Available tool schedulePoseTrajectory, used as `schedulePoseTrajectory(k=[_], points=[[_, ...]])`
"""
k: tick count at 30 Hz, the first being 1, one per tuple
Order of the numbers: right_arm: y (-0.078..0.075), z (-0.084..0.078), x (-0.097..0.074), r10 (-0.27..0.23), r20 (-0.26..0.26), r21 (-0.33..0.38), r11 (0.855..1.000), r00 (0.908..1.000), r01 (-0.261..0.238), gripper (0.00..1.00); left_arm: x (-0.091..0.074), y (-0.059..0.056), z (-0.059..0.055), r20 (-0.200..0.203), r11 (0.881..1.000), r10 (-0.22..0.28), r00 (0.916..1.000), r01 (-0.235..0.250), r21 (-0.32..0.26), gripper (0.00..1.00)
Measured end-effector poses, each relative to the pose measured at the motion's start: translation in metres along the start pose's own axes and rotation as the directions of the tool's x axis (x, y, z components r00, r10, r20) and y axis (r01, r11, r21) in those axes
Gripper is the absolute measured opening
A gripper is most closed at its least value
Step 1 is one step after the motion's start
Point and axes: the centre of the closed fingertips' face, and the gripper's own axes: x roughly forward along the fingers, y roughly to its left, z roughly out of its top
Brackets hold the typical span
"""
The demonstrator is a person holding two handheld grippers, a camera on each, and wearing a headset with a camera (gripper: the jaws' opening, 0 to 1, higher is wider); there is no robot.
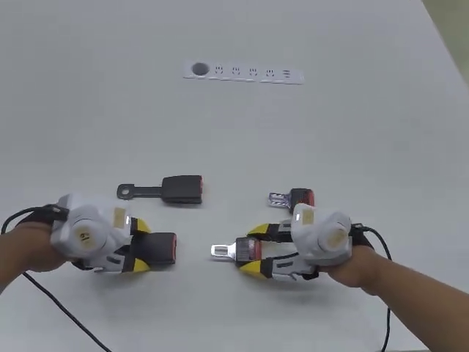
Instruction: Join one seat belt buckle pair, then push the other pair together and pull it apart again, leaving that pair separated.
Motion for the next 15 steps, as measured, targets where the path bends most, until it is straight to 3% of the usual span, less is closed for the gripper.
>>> schedulePoseTrajectory(k=[15], points=[[0.009, 0.033, 0.040, 0.015, 0.033, -0.026, 1.000, 0.9993, -0.014, 0.36, 0.001, 0.001, -0.004, -0.006, 1.000, -0.007, 1.0000, 0.007, 0.010, 0.34]])
